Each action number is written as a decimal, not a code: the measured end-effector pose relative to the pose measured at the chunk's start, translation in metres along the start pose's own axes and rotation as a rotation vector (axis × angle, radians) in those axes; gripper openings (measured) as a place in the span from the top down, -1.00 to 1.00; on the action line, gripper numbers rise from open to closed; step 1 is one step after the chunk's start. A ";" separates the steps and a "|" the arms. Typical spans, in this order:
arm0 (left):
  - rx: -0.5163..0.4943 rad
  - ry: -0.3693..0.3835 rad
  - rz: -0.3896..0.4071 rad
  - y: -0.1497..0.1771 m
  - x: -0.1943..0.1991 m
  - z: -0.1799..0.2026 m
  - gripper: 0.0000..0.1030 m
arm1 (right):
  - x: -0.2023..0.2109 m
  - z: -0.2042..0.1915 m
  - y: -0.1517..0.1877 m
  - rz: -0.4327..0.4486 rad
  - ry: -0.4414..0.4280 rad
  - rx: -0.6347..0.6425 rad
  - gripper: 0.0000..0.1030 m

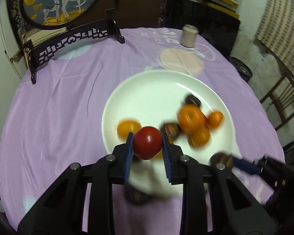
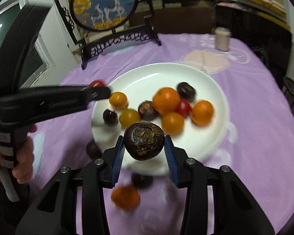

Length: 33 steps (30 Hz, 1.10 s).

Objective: Organize fruits
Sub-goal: 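Carry the dark fruit and red tomato onto the plate and release, then grasp an orange with the right gripper while the left gripper grasps a large dark fruit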

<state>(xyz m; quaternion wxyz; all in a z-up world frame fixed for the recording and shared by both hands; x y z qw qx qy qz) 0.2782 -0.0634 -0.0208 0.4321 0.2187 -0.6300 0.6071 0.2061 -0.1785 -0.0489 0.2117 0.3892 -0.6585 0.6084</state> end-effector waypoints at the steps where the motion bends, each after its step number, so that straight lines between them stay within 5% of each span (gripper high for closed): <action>1: 0.000 -0.008 -0.008 -0.007 -0.008 -0.001 0.46 | -0.010 -0.001 -0.006 -0.019 0.000 0.008 0.19; 11: -0.009 -0.015 -0.062 -0.034 -0.060 -0.009 0.41 | -0.045 -0.001 -0.028 -0.036 0.037 0.050 0.12; 14: -0.013 -0.021 -0.034 -0.035 -0.056 -0.010 -0.19 | -0.038 -0.001 -0.029 -0.011 0.062 0.051 -0.15; 17: -0.033 -0.042 0.010 -0.028 -0.033 -0.008 -0.41 | -0.014 -0.002 -0.023 0.006 0.060 0.045 -0.18; 21: -0.042 -0.068 0.096 0.007 0.017 -0.008 -0.82 | 0.039 -0.001 0.007 0.082 0.051 0.019 -0.42; 27: -0.008 -0.077 0.139 0.091 0.061 -0.010 -0.83 | 0.071 -0.004 0.055 0.081 0.075 -0.014 -0.43; 33: 0.046 -0.086 0.109 0.130 0.068 -0.026 -0.83 | 0.073 -0.014 0.074 0.048 0.070 -0.015 -0.43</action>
Point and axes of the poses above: each gripper's, at about its wrist camera, not at the fingertips, and x roughly against the way its jaws point, z to its right, y to its underside, the point moved 2 cm from there along -x, roughly the way its jaws point, and after that the axes turned 4 degrees about y, right-handed, at the moved point
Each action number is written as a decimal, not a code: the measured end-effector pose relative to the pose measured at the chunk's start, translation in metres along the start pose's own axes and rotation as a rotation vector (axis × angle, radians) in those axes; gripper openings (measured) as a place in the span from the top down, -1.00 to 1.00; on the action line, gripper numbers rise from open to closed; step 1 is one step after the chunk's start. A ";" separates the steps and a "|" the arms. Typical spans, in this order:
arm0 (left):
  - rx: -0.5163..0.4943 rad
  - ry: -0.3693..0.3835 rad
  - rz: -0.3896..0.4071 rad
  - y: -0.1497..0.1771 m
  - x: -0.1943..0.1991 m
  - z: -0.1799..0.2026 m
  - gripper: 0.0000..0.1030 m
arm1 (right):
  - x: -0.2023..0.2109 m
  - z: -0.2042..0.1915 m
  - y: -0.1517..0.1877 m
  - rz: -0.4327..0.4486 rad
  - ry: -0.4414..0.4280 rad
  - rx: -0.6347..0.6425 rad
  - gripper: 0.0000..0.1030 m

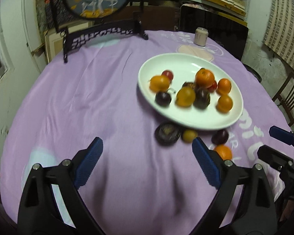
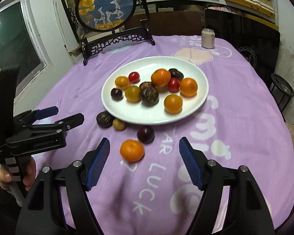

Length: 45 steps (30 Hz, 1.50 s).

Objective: Organize fruits
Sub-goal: 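Grasp an orange with the right gripper while the left gripper grasps a large dark fruit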

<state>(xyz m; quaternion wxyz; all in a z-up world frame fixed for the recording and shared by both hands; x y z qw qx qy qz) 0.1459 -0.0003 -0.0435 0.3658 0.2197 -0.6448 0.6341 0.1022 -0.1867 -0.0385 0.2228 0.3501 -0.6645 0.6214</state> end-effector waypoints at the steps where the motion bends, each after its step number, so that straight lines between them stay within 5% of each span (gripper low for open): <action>1: 0.007 -0.004 -0.002 0.005 0.002 -0.003 -0.83 | -0.001 -0.002 0.002 -0.005 -0.004 0.002 -0.43; 16: 0.030 -0.011 -0.009 0.025 0.011 -0.028 -0.82 | -0.066 -0.030 0.019 -0.126 -0.001 0.036 -0.41; 19: 0.004 -0.010 -0.018 0.023 0.004 -0.022 -0.83 | -0.076 -0.030 0.019 -0.124 0.021 0.049 0.25; 30: -0.099 0.004 -0.097 0.009 -0.057 0.000 -0.80 | -0.032 -0.007 0.026 -0.094 0.007 0.015 0.26; 39: -0.175 0.033 -0.048 -0.006 -0.068 0.015 -0.52 | -0.028 0.013 0.030 -0.092 -0.024 -0.062 0.26; 45: -0.171 0.090 -0.109 -0.006 -0.087 0.019 -0.17 | -0.026 0.019 0.031 -0.095 -0.032 -0.087 0.26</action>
Point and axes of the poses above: each gripper's, at about its wrist camera, not at the fingertips, and x roughly against the way its jaws point, z to its right, y to its underside, the point moved 2 cm from there along -x, roughly the way its jaws point, and after that the axes turned 4 degrees about y, right-handed, at the moved point
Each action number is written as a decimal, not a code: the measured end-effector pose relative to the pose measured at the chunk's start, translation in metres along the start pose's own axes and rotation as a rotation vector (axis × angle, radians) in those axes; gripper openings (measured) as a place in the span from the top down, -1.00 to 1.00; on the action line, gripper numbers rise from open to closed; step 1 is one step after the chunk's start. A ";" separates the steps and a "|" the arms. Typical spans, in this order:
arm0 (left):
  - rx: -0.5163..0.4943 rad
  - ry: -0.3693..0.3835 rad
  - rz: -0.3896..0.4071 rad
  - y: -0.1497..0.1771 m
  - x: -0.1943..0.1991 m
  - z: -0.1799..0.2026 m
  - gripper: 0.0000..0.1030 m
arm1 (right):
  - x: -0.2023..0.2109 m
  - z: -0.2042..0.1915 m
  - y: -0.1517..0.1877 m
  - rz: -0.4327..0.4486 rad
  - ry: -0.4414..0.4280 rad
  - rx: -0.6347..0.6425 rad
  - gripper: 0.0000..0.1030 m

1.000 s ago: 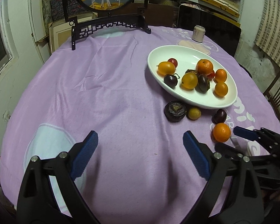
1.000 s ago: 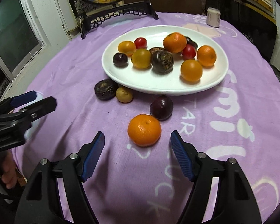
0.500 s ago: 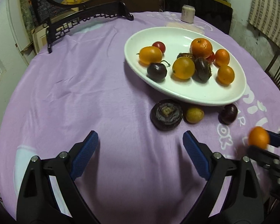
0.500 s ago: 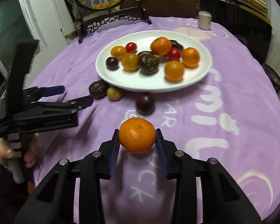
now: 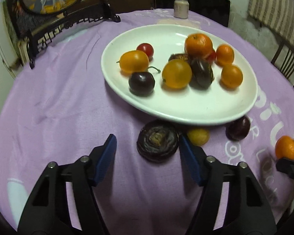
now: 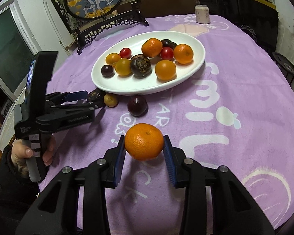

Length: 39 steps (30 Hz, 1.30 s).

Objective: Organize fruits
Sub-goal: 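Grasp an orange with the right gripper while the left gripper grasps a large dark fruit, then carry the orange and dark fruit onto the plate and release both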

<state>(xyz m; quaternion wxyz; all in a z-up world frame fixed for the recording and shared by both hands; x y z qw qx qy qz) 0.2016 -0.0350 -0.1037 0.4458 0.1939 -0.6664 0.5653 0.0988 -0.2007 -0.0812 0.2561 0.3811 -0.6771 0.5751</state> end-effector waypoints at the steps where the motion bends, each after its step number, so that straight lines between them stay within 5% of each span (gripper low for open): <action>1: 0.000 0.005 0.001 0.000 0.001 0.000 -0.06 | 0.000 0.001 0.000 0.001 -0.001 -0.004 0.26; 2: -0.010 0.007 0.006 0.001 0.003 0.002 0.24 | 0.001 0.002 -0.001 0.002 -0.002 -0.007 0.26; 18: 0.033 0.059 0.109 0.026 0.082 0.024 0.24 | 0.006 -0.007 -0.013 0.024 -0.001 0.020 0.26; 28: 0.050 0.011 0.119 -0.050 0.076 0.009 0.24 | 0.003 -0.011 -0.066 0.076 0.002 0.070 0.26; 34: 0.098 -0.010 0.035 -0.115 0.018 -0.001 0.24 | -0.027 -0.008 -0.114 0.112 0.061 0.100 0.26; 39: 0.099 -0.013 -0.006 -0.132 -0.015 0.003 0.24 | -0.055 0.002 -0.129 0.064 0.061 0.095 0.26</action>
Point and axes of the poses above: each gripper's, at about its wrist camera, not at the fingertips, and x roughly against the way its jaws point, z to its right, y to its underside, the point moved 2 cm from there along -x, roughly the way its jaws point, and after that the axes turned 4 degrees about y, right-handed, at the moved point
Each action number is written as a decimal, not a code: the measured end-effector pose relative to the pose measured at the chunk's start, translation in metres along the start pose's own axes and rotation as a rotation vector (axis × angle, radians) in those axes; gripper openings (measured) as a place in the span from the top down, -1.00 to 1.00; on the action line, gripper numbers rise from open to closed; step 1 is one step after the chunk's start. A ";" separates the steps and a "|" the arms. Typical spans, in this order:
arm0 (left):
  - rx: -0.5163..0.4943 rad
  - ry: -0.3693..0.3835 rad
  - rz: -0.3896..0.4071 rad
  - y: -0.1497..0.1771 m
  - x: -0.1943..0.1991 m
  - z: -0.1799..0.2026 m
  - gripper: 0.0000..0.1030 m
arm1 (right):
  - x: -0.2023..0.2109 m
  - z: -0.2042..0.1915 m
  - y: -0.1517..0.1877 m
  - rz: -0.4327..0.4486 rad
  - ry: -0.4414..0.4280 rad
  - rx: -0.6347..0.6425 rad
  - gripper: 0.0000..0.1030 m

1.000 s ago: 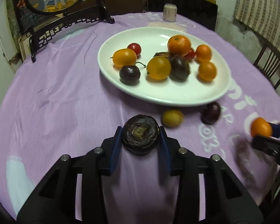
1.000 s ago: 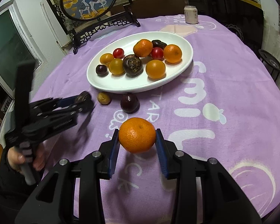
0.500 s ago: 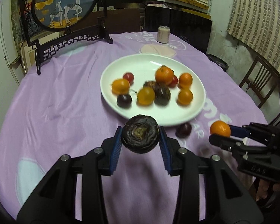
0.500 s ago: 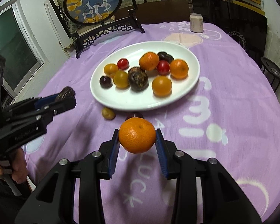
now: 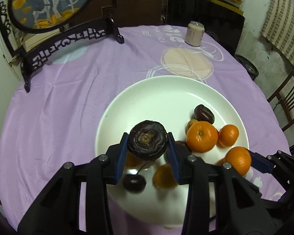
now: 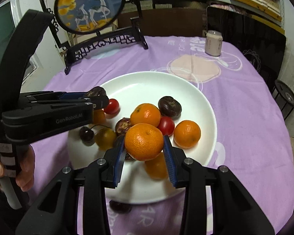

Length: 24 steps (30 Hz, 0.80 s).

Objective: Organize fruits
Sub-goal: 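Carry the orange and dark fruit onto the plate and release both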

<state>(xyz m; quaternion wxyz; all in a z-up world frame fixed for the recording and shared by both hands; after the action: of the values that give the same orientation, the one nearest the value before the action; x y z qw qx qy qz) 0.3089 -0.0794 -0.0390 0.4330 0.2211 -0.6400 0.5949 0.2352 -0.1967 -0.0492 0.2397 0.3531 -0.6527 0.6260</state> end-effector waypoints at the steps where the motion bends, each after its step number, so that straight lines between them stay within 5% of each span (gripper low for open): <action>1: -0.003 0.001 -0.002 -0.001 -0.003 0.000 0.24 | -0.003 0.001 -0.001 -0.006 -0.001 0.003 0.26; 9: -0.008 -0.015 0.001 -0.009 -0.015 0.001 0.20 | -0.018 0.004 -0.001 -0.036 0.010 -0.003 0.24; 10: -0.006 -0.018 0.004 -0.009 -0.014 0.001 0.12 | -0.018 0.004 -0.002 -0.039 0.014 -0.003 0.03; 11: -0.004 -0.017 0.009 -0.009 -0.013 0.000 -0.17 | -0.017 0.004 -0.002 -0.032 0.023 -0.002 -0.23; 12: -0.002 -0.016 0.018 -0.010 -0.010 0.000 -0.35 | -0.012 0.004 -0.003 -0.009 0.038 -0.003 -0.24; 18: -0.013 -0.014 0.120 0.010 0.045 0.000 -0.67 | 0.035 0.003 0.004 0.059 0.027 -0.012 -0.32; 24: -0.012 -0.080 0.219 0.082 0.109 -0.001 -0.84 | 0.089 0.000 0.052 0.092 0.003 -0.060 -0.38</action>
<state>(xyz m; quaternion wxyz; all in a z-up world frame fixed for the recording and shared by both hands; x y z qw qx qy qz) 0.1863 -0.0370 0.0035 0.3409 0.1708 -0.6805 0.6257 0.1391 -0.2126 -0.0160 0.2218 0.3145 -0.6863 0.6172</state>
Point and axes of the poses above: each gripper's, at about its wrist camera, not at the fingertips, and x roughly against the way its jaws point, z to its right, y to its underside, the point moved 2 cm from there along -x, roughly the way its jaws point, and after that the axes turned 4 degrees about y, right-handed, at the moved point
